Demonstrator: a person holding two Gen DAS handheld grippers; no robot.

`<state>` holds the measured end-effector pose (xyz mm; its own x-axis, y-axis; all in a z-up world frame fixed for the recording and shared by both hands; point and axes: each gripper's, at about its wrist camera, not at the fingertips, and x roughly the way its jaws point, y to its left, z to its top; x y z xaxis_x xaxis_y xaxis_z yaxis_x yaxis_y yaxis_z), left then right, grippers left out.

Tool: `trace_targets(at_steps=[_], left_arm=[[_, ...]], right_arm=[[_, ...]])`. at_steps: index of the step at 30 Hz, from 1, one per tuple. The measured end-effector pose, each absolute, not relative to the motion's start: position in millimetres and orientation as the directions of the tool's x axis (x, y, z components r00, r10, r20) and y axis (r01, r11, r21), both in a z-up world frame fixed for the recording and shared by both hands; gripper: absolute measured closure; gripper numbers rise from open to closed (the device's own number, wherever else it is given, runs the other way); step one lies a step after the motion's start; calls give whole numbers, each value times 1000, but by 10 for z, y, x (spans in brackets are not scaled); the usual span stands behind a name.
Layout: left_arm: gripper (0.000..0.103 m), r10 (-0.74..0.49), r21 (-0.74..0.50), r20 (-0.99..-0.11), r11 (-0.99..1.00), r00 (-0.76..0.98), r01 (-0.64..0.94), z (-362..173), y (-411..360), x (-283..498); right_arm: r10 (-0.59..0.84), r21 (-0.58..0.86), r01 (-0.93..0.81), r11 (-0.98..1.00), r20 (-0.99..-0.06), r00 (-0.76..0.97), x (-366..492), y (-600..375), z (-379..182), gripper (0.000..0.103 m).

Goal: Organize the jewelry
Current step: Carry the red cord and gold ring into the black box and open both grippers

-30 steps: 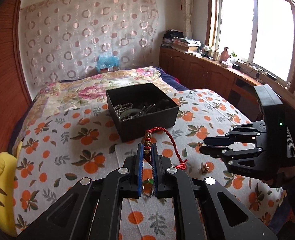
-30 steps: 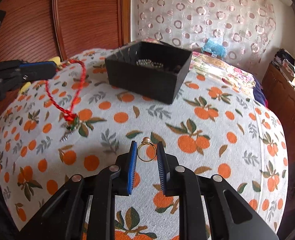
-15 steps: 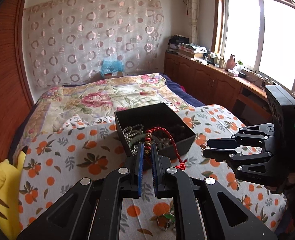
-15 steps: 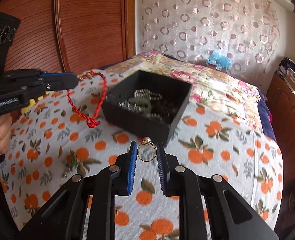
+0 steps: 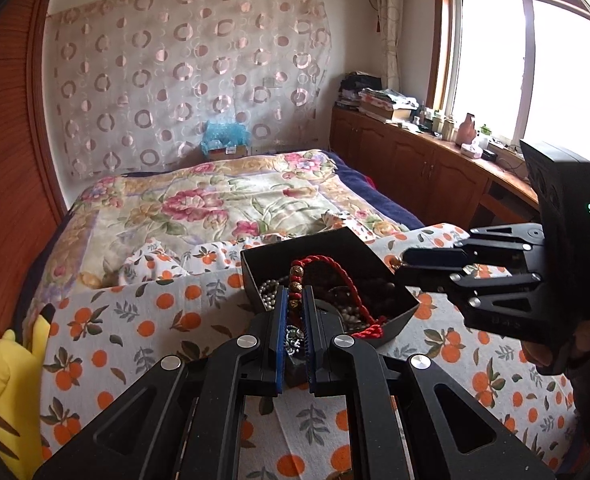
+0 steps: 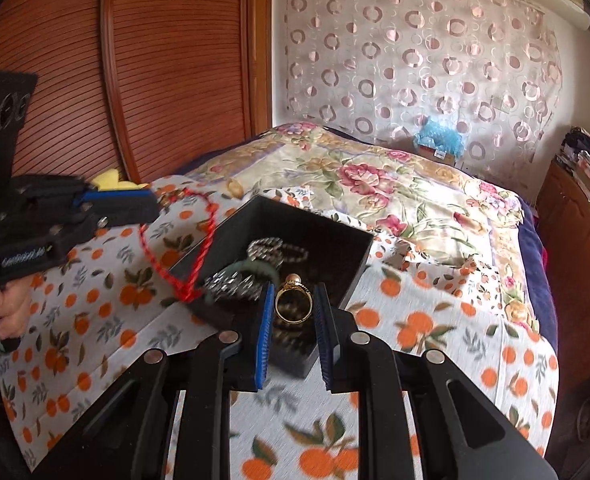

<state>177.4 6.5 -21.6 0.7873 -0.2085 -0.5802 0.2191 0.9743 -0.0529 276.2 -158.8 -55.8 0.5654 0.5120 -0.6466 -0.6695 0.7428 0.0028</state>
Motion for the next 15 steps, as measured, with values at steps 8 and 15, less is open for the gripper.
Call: trace_targets(at_steps=[8, 15], left_arm=[[97, -200, -53, -587, 976, 784, 209, -248, 103, 1873], [96, -198, -53, -597, 977, 778, 207, -272, 107, 1975]], right_arm=[[506, 17, -662, 749, -659, 556, 3144, -1449, -661, 81], [517, 38, -653, 757, -646, 562, 3202, -1479, -707, 69]])
